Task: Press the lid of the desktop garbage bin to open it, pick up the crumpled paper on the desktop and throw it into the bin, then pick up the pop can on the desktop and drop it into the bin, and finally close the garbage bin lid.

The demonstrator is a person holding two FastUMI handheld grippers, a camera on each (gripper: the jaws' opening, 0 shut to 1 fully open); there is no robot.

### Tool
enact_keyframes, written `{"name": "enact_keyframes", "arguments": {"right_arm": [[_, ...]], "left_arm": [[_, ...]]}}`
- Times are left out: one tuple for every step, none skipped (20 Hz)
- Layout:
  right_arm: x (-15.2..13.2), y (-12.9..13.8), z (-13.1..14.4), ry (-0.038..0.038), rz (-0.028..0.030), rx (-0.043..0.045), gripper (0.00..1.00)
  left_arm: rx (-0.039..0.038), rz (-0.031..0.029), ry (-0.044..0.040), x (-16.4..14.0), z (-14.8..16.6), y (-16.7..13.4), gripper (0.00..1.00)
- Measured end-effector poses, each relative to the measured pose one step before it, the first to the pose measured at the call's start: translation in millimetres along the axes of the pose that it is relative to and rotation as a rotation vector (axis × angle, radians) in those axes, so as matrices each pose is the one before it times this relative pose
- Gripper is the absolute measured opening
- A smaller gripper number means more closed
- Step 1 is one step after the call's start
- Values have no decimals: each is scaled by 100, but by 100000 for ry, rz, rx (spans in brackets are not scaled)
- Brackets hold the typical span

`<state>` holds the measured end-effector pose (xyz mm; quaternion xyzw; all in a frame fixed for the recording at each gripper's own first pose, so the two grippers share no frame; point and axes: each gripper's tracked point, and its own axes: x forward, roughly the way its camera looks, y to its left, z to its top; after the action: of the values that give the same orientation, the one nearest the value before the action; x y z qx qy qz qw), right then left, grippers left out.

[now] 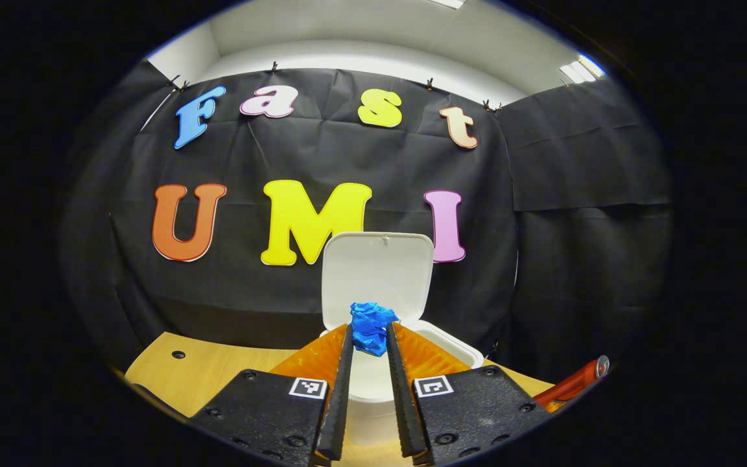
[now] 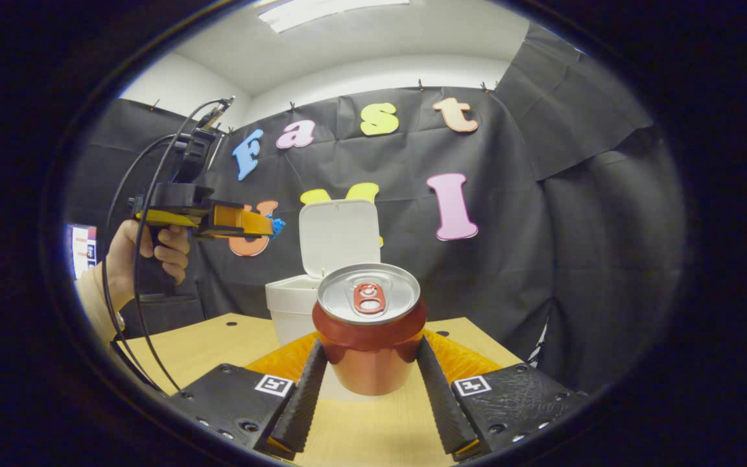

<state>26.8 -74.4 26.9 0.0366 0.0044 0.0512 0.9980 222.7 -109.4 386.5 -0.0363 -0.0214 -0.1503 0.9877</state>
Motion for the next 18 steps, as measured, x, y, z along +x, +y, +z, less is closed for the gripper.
{"name": "enact_keyframes", "arguments": {"right_arm": [[-18, 92, -77, 410, 1010, 722, 75], [3, -79, 107, 10, 145, -62, 75], [-123, -370, 169, -592, -395, -516, 75], [-182, -384, 389, -1030, -694, -248, 75], [-88, -173, 309, -1272, -343, 232, 75], [-144, -111, 274, -879, 121, 551, 75], [35, -41, -73, -230, 258, 740, 75], [17, -103, -48, 156, 192, 585, 75], [-25, -215, -17, 138, -99, 381, 75], [94, -185, -87, 223, -432, 139, 75], [76, -136, -30, 275, -448, -52, 75], [91, -136, -34, 113, -132, -215, 75], [177, -28, 57, 83, -58, -270, 75], [-16, -4, -85, 90, -135, -17, 75], [-60, -90, -13, 60, -108, 48, 75], [5, -163, 37, -82, -41, 199, 75], [27, -218, -17, -154, -368, 731, 75], [-93, -279, 281, -698, -311, 1573, 75]], "left_arm": [[920, 2538, 1537, 559, -297, 347, 39], [96, 1426, 1546, 577, -356, 209, 35], [-797, -47, 1385, 503, -445, -246, 39], [-1010, 197, 824, 542, -374, -197, 35], [-782, 684, 452, 421, -245, -19, 35], [-1407, -405, 655, 612, -478, -215, 35], [-349, -705, 934, 526, -374, -361, 35], [253, 230, 1240, 696, -562, -132, 35], [-380, 497, 530, 840, -307, 32, 35], [-921, -621, 520, 766, -365, -305, 35], [-1655, -956, 880, 1072, -484, -547, 35], [-1056, -803, 781, 709, -422, -557, 35], [-881, -1052, 612, 614, -355, -577, 35], [-65, -618, 957, 520, -456, -605, 35], [612, -753, 637, 397, -423, -808, 35], [1770, -150, 726, 232, -355, -611, 36], [2469, 328, 871, 248, -329, -442, 36], [2708, -368, 1131, 145, -314, -658, 36]]}}
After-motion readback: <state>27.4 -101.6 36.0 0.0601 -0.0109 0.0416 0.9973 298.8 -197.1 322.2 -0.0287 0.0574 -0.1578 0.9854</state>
